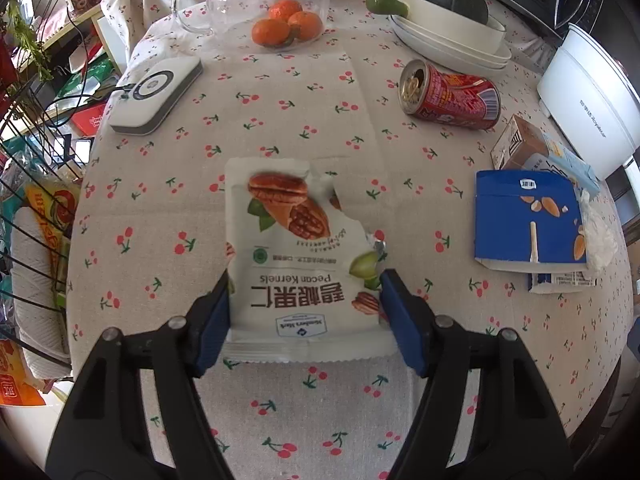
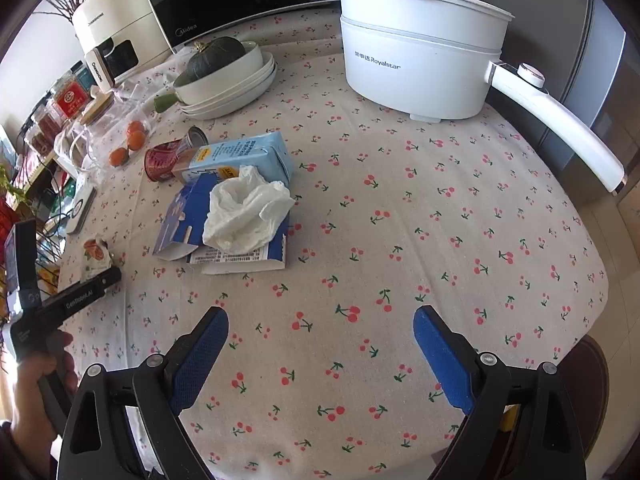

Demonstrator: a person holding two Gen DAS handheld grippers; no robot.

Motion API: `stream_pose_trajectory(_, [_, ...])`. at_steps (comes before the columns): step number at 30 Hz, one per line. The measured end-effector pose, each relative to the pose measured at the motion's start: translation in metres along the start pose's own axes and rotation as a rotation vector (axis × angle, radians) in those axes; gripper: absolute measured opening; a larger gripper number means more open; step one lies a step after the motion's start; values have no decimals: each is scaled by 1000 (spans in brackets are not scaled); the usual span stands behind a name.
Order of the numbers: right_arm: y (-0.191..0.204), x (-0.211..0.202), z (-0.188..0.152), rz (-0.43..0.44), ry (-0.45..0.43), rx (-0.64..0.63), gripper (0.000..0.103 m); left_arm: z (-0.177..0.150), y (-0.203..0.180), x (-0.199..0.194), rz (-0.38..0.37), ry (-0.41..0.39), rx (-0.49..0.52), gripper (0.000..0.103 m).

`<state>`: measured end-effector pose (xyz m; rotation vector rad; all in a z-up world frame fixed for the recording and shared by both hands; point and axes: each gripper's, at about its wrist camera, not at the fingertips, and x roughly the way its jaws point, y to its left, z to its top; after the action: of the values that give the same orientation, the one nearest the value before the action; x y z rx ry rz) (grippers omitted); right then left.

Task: Collect trash
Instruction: 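Grasp the white pecan snack bag with the left gripper while the right gripper grasps the white tissue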

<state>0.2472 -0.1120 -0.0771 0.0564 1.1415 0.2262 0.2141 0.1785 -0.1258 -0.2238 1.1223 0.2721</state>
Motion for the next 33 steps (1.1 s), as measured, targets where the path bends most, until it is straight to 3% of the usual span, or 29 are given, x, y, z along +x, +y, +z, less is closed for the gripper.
stream_pose_trajectory(9, [16,24,27,115,-76,66,95,-15,24,-28,-65,-7,2,68])
stream_pose_trajectory(14, [27,44,36,127,-89,50,93,-16,28,-40,-86,-20,19,68])
stream_pose_trajectory(20, [36,61,41,92,-83,2,72,-17,25,-44,-84,-32,54,68])
stream_pose_trajectory(28, [40,55,39,89,-107,-58,29,-18,24,-47,-104,-30,49,68])
stream_pose_trajectory(33, [36,40,35,95,-114,-80,23,-22,20,-55,-128,-34,53,68])
